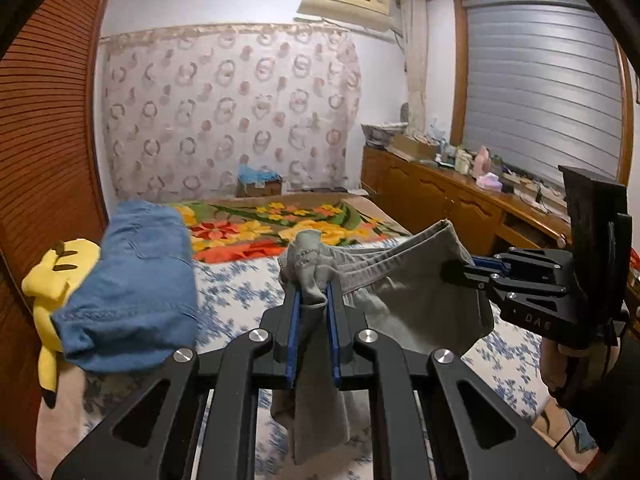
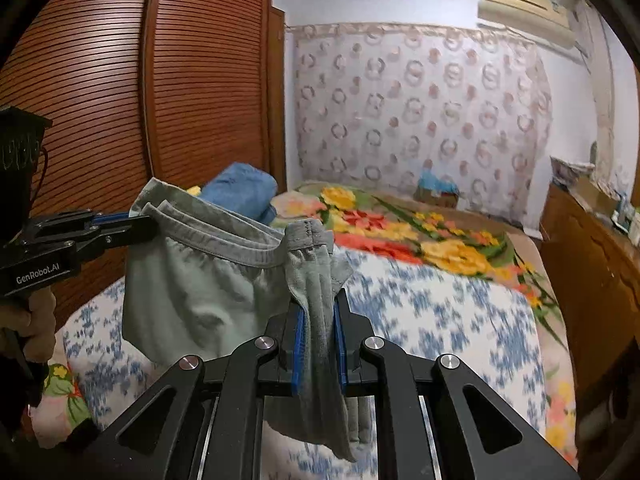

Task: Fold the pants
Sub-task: 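Carry the lifted grey-green garment over to the blue denim pile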

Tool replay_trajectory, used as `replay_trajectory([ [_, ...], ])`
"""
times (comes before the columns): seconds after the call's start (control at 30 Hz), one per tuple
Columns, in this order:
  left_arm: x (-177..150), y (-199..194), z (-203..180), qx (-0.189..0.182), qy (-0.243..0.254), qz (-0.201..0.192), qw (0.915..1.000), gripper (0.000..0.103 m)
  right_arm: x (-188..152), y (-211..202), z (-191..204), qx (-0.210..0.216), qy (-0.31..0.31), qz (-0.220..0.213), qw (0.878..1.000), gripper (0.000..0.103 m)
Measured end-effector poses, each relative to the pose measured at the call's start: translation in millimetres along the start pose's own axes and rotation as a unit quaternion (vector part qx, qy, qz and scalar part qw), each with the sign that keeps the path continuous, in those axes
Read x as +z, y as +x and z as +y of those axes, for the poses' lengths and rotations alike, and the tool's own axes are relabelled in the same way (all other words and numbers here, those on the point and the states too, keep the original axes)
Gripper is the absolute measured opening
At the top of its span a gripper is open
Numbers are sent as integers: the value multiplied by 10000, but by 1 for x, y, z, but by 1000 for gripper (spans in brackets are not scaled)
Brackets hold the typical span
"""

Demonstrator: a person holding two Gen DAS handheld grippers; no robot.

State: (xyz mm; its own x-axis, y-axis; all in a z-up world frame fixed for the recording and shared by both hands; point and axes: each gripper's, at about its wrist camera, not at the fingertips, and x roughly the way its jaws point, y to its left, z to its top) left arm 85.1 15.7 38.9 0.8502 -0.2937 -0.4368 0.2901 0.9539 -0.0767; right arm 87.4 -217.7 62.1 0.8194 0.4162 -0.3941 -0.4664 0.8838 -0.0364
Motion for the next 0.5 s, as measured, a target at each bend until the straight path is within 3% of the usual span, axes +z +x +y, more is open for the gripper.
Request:
replay_trajectory([
  [0.5, 31, 14, 120, 878, -577, -338, 9939, 13, 81, 132, -6, 637, -693, -321, 9950, 13],
])
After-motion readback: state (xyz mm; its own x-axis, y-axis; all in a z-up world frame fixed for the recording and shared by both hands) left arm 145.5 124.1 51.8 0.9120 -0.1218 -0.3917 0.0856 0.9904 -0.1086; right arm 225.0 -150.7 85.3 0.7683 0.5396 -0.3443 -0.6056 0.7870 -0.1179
